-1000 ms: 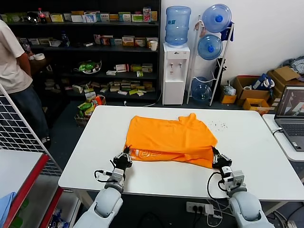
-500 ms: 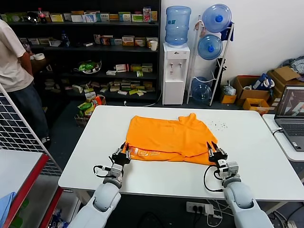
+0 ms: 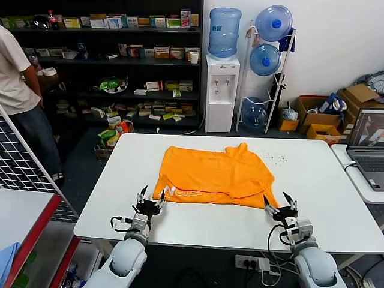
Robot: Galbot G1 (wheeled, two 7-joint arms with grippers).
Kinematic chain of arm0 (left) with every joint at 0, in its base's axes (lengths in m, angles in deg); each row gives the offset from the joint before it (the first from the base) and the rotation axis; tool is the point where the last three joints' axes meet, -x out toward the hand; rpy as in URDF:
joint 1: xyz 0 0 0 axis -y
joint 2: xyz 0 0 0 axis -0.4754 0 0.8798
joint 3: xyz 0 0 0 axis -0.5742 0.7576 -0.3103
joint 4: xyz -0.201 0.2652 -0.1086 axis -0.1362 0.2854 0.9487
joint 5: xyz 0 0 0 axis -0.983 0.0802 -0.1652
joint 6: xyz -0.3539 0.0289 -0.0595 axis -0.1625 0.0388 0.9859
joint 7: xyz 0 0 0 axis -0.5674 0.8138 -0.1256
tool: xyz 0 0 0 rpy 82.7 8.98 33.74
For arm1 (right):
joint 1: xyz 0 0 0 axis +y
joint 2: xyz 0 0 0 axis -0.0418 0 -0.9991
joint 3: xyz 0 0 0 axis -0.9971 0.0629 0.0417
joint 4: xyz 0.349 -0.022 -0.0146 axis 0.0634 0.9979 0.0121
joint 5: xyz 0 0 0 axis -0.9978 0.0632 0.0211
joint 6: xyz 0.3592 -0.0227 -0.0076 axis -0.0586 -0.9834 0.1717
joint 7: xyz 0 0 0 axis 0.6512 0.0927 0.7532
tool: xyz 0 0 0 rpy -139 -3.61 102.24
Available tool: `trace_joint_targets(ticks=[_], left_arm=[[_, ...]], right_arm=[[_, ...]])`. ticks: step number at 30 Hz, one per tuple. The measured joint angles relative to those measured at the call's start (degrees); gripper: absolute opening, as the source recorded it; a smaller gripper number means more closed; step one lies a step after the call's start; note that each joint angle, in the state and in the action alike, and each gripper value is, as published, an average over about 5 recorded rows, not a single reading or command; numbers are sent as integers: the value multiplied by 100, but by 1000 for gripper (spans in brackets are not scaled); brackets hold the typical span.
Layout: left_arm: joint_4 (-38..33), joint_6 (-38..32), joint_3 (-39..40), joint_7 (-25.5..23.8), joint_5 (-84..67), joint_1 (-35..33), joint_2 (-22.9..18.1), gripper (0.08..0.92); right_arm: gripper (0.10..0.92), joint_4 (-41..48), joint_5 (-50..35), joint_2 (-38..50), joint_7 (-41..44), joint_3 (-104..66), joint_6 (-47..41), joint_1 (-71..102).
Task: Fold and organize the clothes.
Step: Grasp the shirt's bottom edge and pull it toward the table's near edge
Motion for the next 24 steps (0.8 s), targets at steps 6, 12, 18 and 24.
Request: trace_joint_targets(ticks=[6,12,18,24], left_arm=[[109,64,16,-8,-165,79,-55,821],[231,169,7,-64,-335,135,-104,750],[270,267,-20,-124,-443,128,-75,577],[219,297,-42,-180,-522,67,-20,403]], right_arm=[[731,63,9,-19,-10,-11,-121,55],[567,234,27,-50,-4,11,-148,-8],[394,335,35,-15,31,36,-170,-76],[220,313,-5,75,42,2,-220,-15]])
